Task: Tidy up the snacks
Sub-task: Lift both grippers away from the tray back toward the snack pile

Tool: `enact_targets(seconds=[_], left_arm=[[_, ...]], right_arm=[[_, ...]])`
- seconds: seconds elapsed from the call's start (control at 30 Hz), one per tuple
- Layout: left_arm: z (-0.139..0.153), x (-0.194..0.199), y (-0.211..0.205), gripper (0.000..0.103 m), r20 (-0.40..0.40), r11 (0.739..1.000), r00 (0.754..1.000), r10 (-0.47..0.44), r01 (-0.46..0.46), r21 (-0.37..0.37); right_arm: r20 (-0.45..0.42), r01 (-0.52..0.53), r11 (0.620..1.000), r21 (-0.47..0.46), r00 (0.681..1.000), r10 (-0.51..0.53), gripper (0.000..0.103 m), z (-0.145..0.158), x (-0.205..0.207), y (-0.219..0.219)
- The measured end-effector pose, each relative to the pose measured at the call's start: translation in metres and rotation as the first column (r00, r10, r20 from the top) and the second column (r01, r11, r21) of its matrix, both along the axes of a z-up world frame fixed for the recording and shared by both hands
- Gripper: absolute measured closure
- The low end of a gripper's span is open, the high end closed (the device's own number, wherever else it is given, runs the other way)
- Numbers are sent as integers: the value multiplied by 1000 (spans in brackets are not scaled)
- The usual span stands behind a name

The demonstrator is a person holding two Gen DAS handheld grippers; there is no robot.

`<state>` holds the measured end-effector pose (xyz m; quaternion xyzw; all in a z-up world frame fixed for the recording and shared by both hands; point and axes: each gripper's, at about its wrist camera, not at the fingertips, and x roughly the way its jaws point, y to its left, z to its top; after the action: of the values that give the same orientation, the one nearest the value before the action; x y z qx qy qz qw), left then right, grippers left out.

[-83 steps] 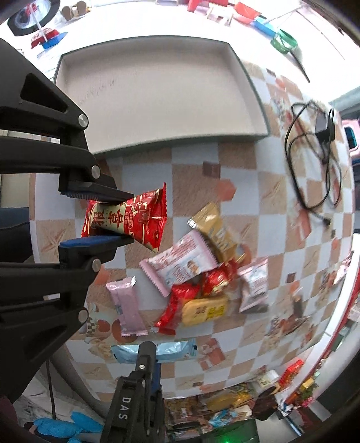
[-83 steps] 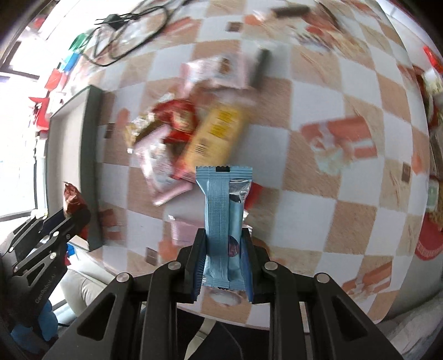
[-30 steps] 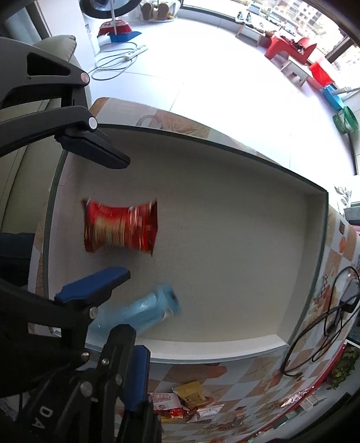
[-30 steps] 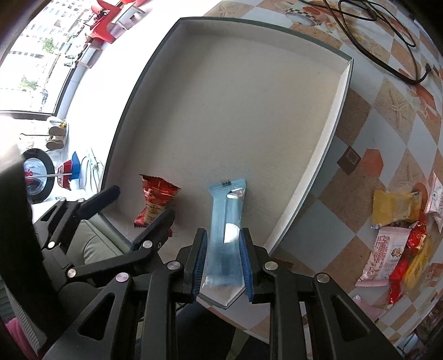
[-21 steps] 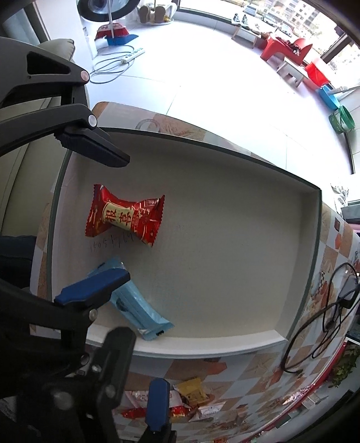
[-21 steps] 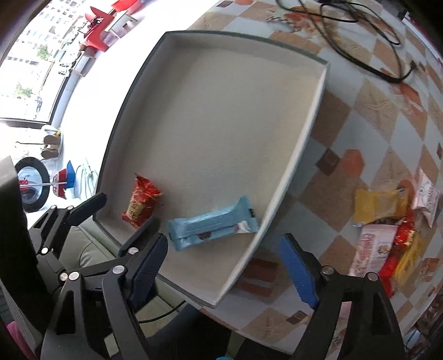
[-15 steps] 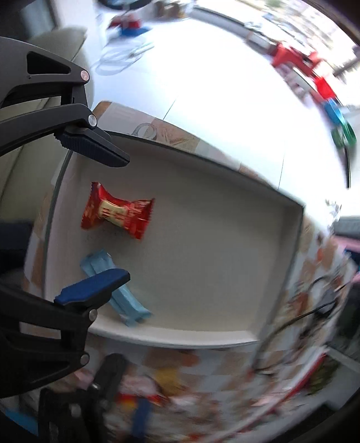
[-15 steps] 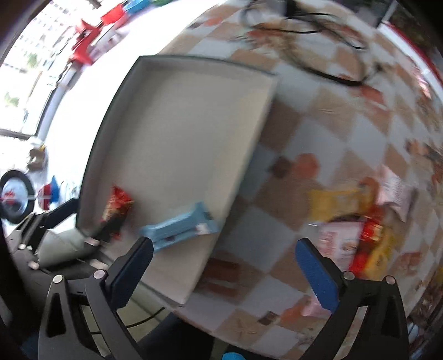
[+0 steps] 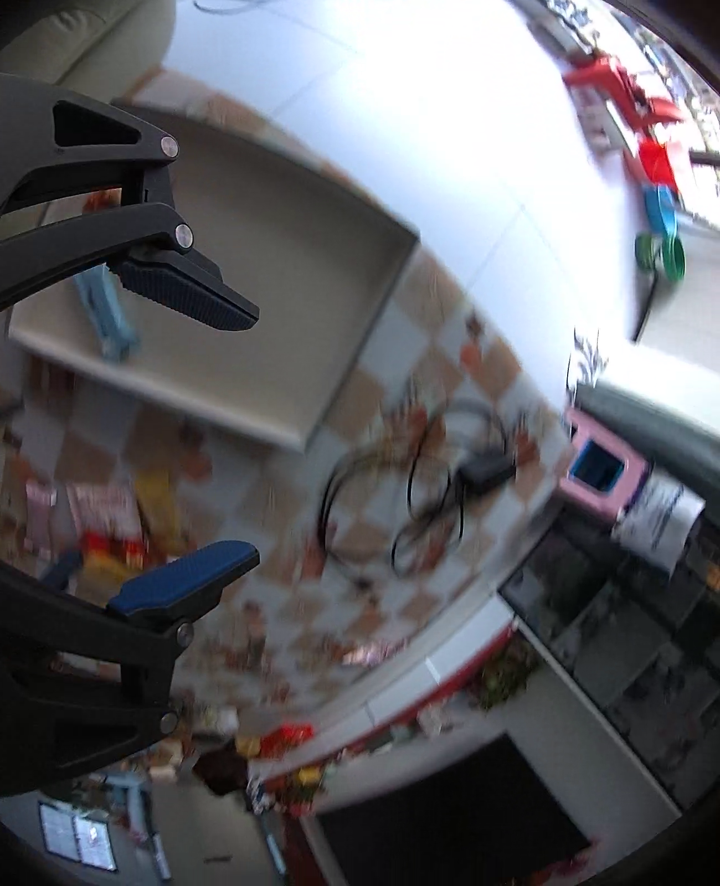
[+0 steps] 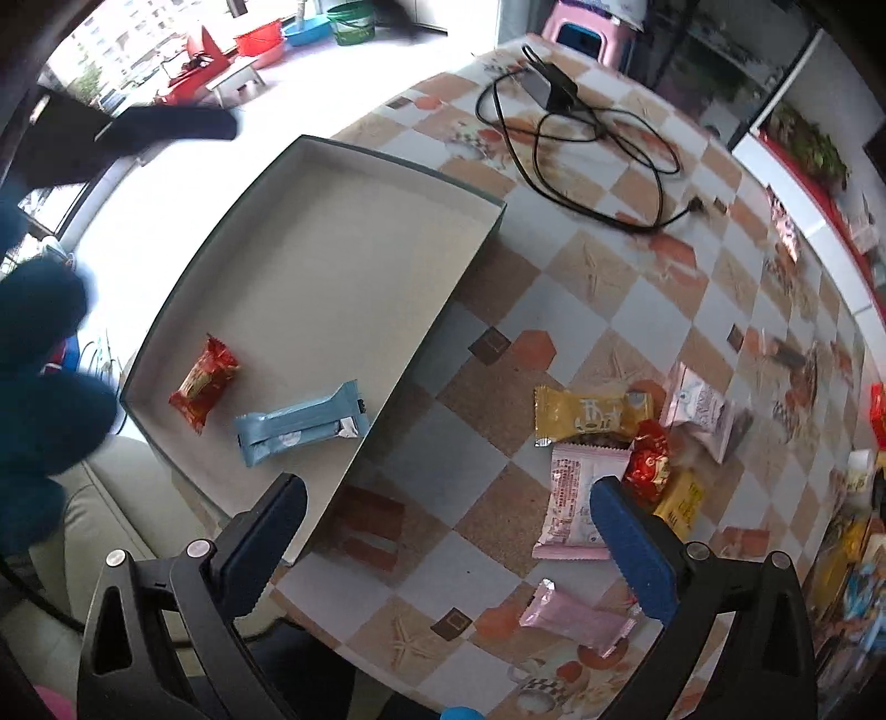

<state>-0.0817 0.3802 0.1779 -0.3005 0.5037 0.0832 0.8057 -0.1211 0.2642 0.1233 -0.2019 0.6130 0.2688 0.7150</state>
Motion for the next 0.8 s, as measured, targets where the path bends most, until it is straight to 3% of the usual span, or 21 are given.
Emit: enact_targets(seconds=[0.2,0.8], left_arm=[[9,15,-31,22,30,998,999,-25,27,-56],[22,23,-84,22,34,996,995,-92,91,25]], right_arm=[[21,19,999,36,1000,-20,0,9,-3,-15],[52,89,993,83,994,-93,0,14,-2,-57]])
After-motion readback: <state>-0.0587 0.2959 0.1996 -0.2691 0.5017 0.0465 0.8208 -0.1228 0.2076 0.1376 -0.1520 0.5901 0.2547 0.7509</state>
